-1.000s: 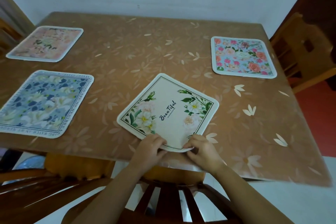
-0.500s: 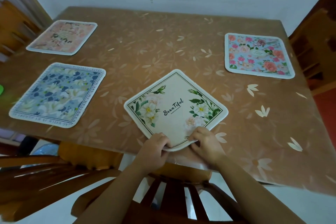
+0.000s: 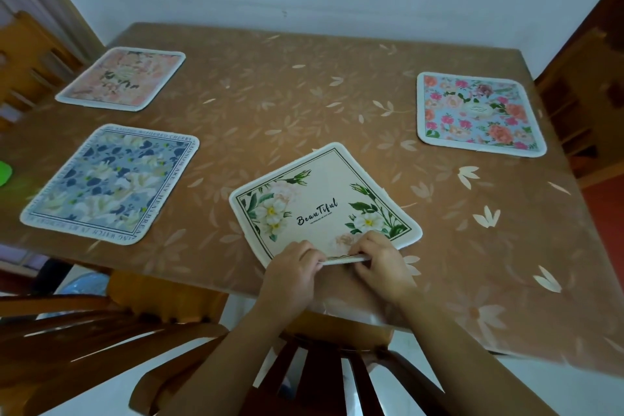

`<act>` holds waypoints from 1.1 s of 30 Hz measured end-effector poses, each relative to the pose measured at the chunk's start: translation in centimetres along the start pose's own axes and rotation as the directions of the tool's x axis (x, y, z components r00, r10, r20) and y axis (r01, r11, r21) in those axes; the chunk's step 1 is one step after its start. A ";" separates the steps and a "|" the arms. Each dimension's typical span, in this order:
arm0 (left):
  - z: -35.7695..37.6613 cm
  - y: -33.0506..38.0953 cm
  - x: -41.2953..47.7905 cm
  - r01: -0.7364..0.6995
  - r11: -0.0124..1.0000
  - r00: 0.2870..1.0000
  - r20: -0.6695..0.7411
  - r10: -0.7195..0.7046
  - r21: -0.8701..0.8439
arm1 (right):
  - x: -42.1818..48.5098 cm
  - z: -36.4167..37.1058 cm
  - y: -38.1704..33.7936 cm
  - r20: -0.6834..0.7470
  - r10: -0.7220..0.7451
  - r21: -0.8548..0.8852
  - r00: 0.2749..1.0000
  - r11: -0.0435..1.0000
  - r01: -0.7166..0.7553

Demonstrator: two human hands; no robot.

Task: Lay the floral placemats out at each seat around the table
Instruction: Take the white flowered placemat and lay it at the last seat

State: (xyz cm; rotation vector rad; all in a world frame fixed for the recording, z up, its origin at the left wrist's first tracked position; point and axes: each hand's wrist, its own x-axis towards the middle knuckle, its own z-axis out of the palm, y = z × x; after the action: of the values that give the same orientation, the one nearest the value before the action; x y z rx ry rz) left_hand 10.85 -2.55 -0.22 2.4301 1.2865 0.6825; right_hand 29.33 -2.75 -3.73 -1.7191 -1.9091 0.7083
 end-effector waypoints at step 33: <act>-13.2 4.4 14.8 0.031 1.000 0.993 -0.116 -0.031 0.000 | 2.5 -20.1 -7.4 -0.359 0.107 -0.127 0.927 0.979 -0.162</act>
State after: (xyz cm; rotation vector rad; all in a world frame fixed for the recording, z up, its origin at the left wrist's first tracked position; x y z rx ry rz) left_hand 13.93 7.98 16.90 2.3981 1.3660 0.8255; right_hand 36.62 0.38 16.33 -1.9369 -1.6443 0.2759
